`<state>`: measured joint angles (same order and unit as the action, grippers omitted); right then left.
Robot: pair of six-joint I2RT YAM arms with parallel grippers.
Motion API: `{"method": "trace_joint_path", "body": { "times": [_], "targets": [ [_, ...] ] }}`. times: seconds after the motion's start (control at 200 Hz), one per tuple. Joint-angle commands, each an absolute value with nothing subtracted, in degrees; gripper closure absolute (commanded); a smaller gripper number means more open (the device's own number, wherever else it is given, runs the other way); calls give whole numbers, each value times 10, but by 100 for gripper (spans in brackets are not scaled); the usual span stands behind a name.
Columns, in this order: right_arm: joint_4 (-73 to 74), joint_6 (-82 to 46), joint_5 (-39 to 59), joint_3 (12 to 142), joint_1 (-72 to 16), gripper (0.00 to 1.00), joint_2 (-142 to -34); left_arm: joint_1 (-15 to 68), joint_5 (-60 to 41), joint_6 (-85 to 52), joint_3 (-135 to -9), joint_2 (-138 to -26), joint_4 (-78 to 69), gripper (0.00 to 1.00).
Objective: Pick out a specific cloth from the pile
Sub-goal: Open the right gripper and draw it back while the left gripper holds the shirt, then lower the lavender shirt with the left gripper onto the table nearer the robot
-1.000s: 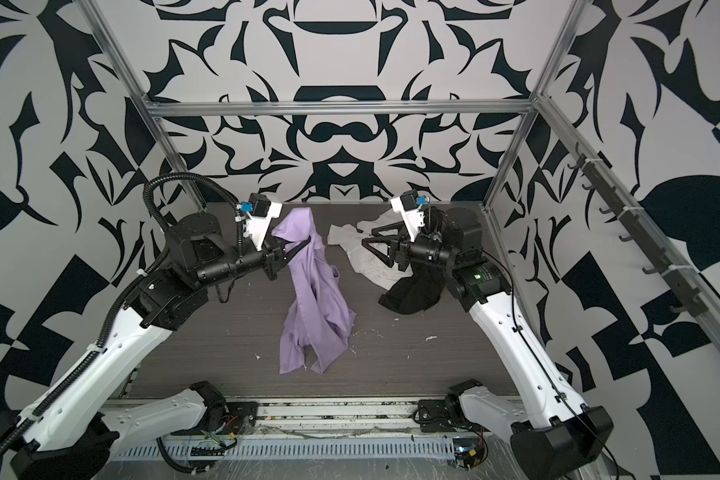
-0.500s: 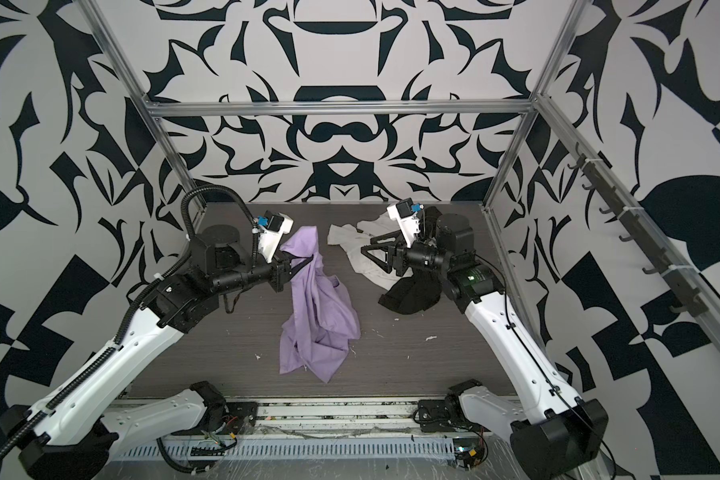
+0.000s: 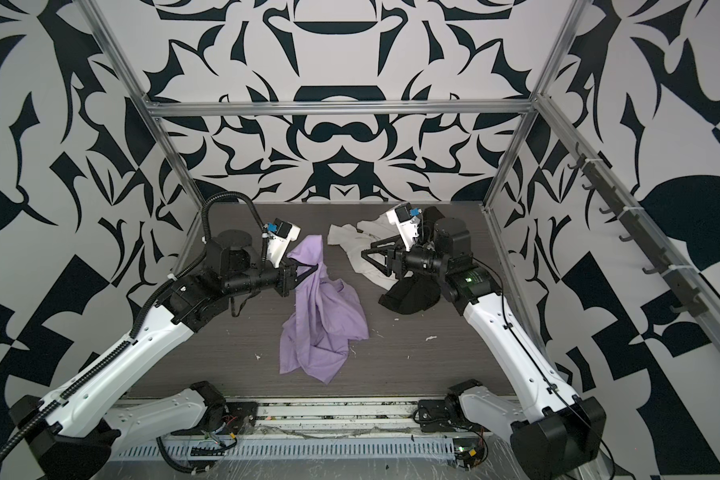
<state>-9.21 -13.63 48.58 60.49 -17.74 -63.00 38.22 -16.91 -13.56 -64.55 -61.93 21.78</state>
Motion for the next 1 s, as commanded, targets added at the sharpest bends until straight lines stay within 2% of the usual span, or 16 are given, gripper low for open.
{"method": "trace_joint_path", "body": {
  "times": [0.0, 0.43, 0.995],
  "targets": [
    [-75, -138, 482, 603, -180, 49, -618, 382, -172, -138, -636, -604, 217, 100],
    [-81, -131, 471, 579, -180, 49, -619, 388, -173, -133, -614, -589, 271, 100],
    [-95, -112, 445, 561, -180, 50, -605, 494, -149, -143, -589, -678, 245, 100]
  ]
}}
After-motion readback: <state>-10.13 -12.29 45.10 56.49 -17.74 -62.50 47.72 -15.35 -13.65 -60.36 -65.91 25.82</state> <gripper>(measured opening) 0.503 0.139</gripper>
